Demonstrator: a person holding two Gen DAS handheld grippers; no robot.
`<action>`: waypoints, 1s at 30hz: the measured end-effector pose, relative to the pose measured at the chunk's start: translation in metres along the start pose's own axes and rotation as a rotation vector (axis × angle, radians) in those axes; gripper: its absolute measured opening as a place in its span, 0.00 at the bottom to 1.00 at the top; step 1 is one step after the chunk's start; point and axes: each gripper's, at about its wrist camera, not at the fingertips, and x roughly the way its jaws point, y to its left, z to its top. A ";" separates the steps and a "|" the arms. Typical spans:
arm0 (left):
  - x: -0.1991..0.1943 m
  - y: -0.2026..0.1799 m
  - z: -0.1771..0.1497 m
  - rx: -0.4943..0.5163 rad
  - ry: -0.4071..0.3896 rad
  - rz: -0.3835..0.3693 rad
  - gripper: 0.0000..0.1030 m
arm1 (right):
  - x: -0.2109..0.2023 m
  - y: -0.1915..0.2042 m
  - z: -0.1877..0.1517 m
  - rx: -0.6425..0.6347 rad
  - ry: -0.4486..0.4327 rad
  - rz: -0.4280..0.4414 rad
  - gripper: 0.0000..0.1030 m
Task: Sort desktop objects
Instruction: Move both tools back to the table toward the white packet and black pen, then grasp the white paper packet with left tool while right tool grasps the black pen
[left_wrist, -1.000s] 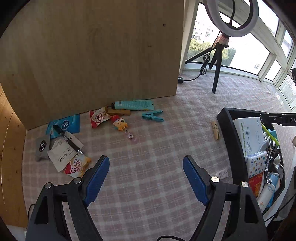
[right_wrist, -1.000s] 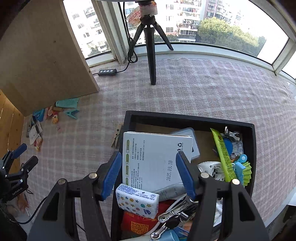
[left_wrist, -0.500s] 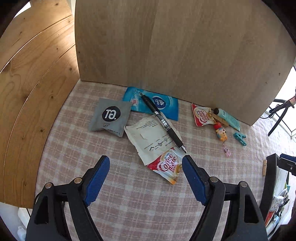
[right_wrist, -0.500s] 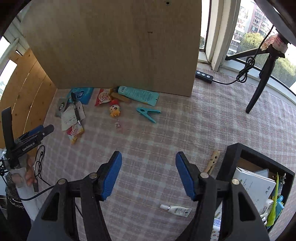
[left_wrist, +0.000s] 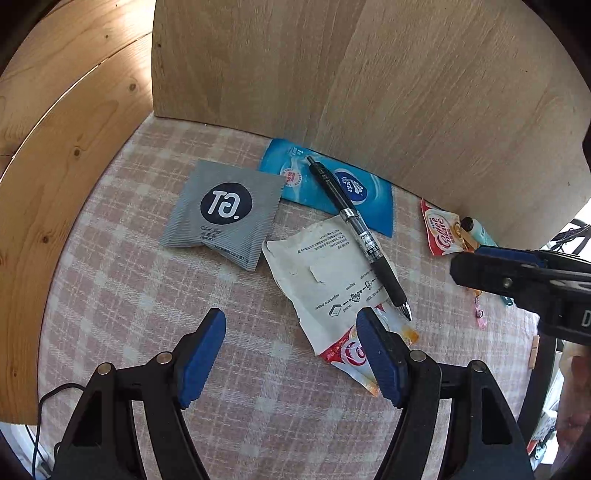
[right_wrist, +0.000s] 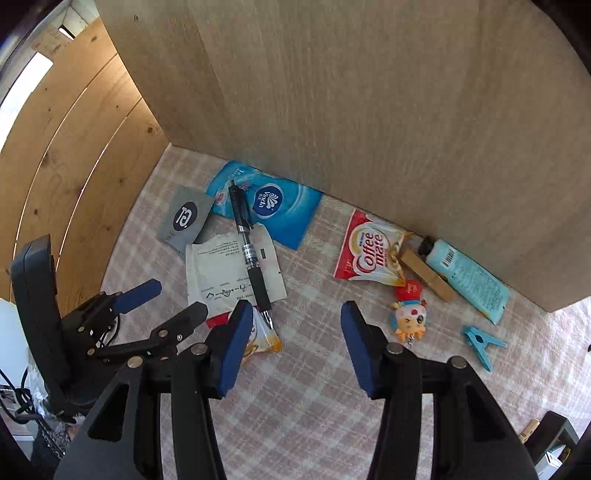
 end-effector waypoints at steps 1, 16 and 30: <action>0.001 0.000 0.001 -0.002 -0.001 -0.006 0.69 | 0.008 0.004 0.006 -0.004 0.008 -0.004 0.45; 0.015 -0.019 0.010 0.023 -0.011 -0.058 0.69 | 0.050 0.032 0.038 -0.064 0.053 -0.030 0.43; 0.033 -0.034 0.022 -0.047 -0.012 -0.080 0.42 | 0.055 -0.001 0.026 0.023 0.065 -0.045 0.12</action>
